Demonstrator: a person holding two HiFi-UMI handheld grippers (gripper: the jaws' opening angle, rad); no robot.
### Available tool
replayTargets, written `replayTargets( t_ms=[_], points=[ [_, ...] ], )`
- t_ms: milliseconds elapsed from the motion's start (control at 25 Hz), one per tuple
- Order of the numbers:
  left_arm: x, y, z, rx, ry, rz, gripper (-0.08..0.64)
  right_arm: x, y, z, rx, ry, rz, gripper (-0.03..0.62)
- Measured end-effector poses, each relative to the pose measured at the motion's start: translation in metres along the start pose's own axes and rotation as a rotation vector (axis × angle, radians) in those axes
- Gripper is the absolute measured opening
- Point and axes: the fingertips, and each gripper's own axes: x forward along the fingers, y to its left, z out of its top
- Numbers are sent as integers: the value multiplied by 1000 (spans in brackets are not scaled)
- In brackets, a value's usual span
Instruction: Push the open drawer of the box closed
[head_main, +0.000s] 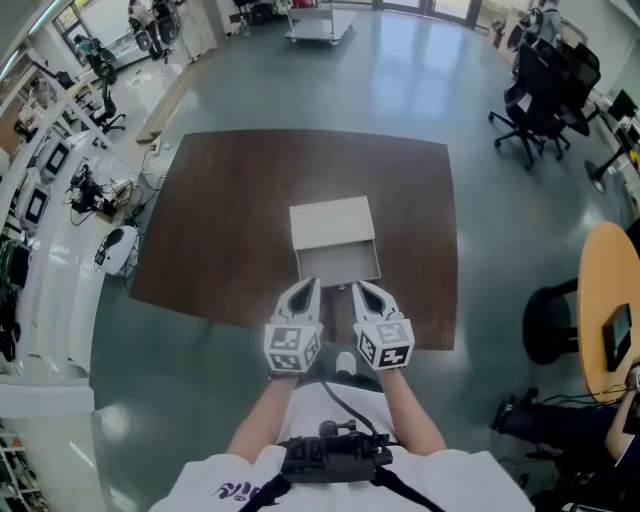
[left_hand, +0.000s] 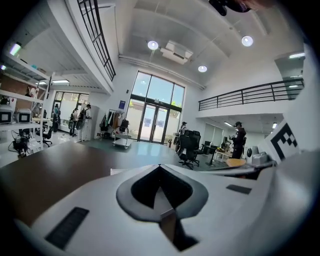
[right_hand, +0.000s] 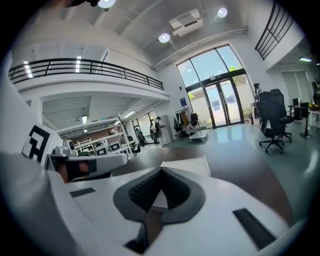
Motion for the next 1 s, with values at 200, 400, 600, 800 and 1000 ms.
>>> replayTargets(
  t_ms=[200, 400, 600, 800, 1000],
  points=[
    [13, 4, -28, -15, 50, -9, 11, 2, -15, -48, 52, 99, -33, 5],
    [20, 3, -54, -38, 103, -4, 11, 2, -24, -91, 112, 187, -35, 5],
    [26, 7, -72, -57, 143, 2, 11, 11, -32, -129, 181, 264, -38, 5],
    [29, 16, -85, -75, 169, 8, 11, 23, -36, -156, 216, 315, -55, 5],
    [39, 10, -99, -91, 202, -2, 11, 33, -51, -176, 209, 381, -85, 5]
  ],
)
